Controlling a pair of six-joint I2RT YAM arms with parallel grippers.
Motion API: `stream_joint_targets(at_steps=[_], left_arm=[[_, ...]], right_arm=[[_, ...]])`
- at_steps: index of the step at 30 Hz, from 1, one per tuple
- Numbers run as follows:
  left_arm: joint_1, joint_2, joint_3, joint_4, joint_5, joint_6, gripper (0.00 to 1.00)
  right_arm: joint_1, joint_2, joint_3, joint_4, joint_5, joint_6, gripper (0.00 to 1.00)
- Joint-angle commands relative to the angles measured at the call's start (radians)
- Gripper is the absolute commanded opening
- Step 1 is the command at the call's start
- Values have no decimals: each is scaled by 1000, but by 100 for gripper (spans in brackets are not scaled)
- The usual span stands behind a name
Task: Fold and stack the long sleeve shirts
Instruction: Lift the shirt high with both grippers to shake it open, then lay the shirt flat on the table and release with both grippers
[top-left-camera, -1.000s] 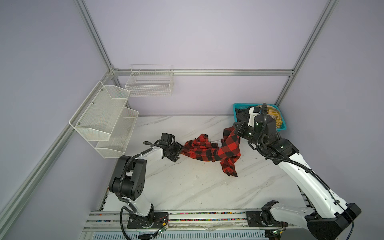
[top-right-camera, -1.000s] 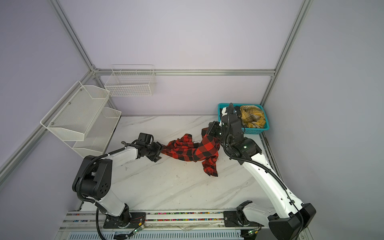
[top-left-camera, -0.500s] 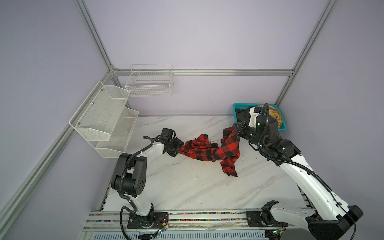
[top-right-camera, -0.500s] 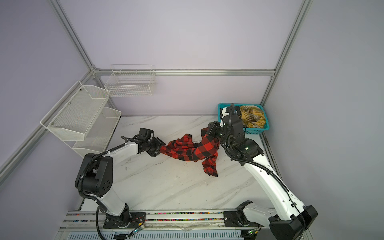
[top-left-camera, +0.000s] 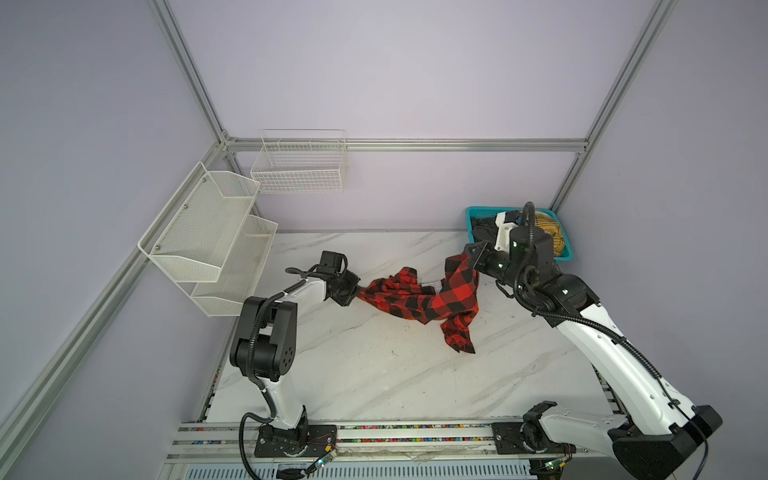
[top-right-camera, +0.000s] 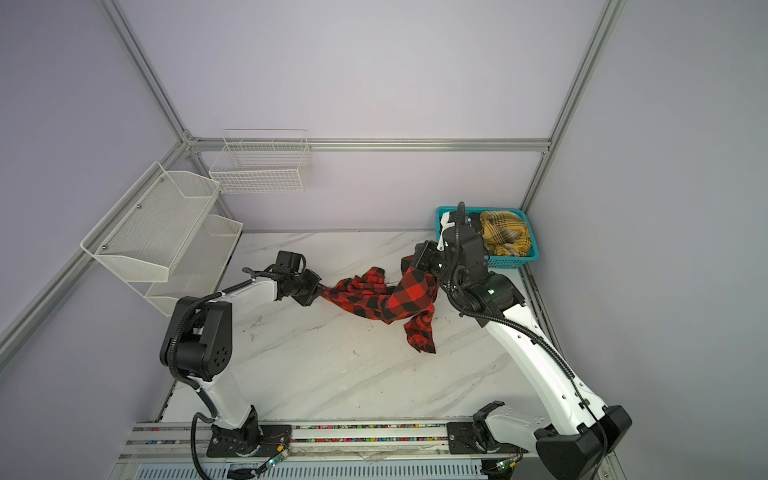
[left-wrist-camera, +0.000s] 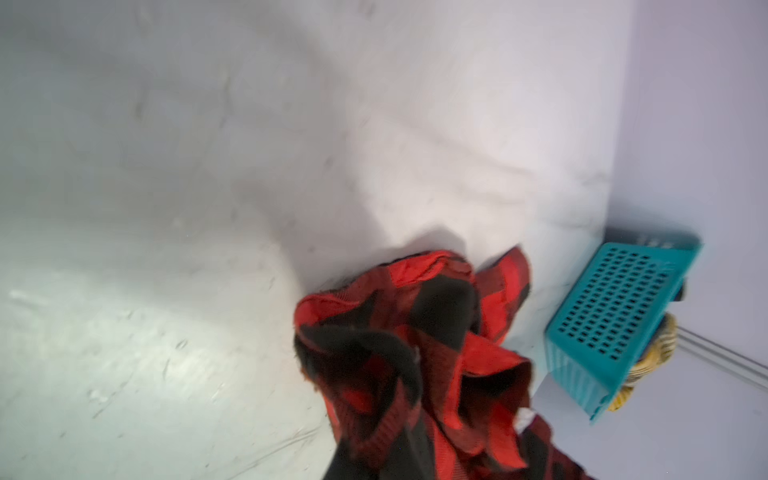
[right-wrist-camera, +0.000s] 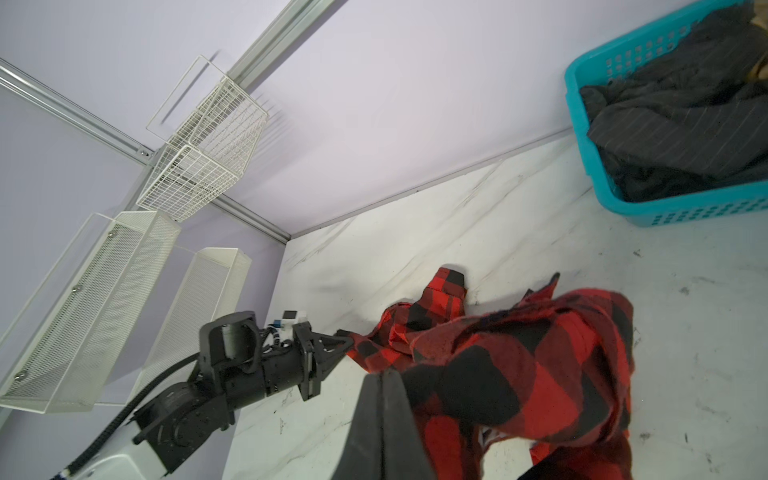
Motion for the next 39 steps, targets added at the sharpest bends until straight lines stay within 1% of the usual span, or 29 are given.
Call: stream_joint_targets(at_steps=[1,4,6,8,10,12,13,15,18,20,22,24,26,27,30,32,35,39], left_arm=[[74,-68,306,83,-40,81,0],[96,-115,539,6,-118,154,0],[105,-185,622,-25,-201,195,0],[106,-281,608,-8,-295,218,0],[105,-416,494,92,-363,214,0],[106,-540,316,195,-421,189,0],[105,-577,252,242,-429,188,0],[108,-635,110,296,-434,184,0],[124,-689,-85,242,-363,140,0],[123,-729,-217,192,-320,109,0],[113,-766,-369,163,-321,94,0],[115,-774,-521,126,-322,71,0],[119,-770,-619,104,-317,78,0],[119,-770,-666,90,-327,76,0],[121,-759,-773,146,-318,59,0],[120,-733,-804,170,-289,51,0],[119,-698,-815,182,-256,45,0],[121,-698,-787,231,-243,45,0]], right_arm=[[-8,142,216,38,54,-97,0],[-15,252,451,60,119,-182,0],[-35,285,576,91,115,-209,0],[-40,301,658,117,82,-234,0],[-41,291,673,151,31,-254,0],[-43,251,611,185,6,-259,0],[-46,234,575,185,11,-257,0],[-50,189,442,193,5,-251,0],[-61,129,212,197,15,-197,0],[-64,125,68,172,44,-124,0],[-72,125,-55,140,61,-80,0],[-85,134,-146,79,103,-38,0],[-126,187,-190,-17,123,4,0],[-149,218,-209,-46,103,16,0],[-162,254,-267,-32,27,16,0],[-163,255,-288,-1,-8,15,0],[-162,264,-277,-1,-29,-4,0],[-161,265,-224,-6,-108,-31,0]])
